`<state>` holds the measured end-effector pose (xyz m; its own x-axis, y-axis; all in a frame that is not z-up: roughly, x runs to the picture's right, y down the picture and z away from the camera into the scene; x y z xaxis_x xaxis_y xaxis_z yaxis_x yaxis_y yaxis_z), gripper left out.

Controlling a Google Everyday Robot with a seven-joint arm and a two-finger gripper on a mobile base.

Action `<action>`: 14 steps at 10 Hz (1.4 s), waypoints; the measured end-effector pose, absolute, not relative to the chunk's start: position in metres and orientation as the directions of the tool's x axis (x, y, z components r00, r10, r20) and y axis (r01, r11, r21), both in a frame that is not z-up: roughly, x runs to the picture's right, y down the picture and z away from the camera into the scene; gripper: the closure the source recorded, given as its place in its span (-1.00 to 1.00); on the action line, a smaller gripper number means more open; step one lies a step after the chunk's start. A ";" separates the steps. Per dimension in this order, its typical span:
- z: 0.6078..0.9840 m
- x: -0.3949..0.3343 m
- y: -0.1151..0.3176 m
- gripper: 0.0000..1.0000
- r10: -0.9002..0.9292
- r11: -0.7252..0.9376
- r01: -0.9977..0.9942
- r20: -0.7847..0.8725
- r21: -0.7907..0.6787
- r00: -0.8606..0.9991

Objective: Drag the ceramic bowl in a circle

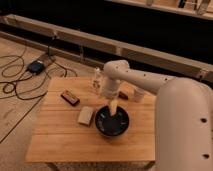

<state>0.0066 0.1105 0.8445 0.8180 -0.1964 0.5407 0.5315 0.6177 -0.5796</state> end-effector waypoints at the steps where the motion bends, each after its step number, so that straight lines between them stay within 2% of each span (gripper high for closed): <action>1: 0.845 0.007 0.111 -0.60 -0.196 0.618 0.531 0.541 -0.580 0.818; 8: 0.843 0.020 0.116 -0.60 -0.209 0.602 0.541 0.538 -0.588 0.817; 14: 0.796 0.061 0.165 -0.60 -0.225 0.590 0.519 0.491 -0.619 0.842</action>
<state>0.0610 0.1651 0.7957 0.8416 -0.2245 0.4912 0.5186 0.5900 -0.6188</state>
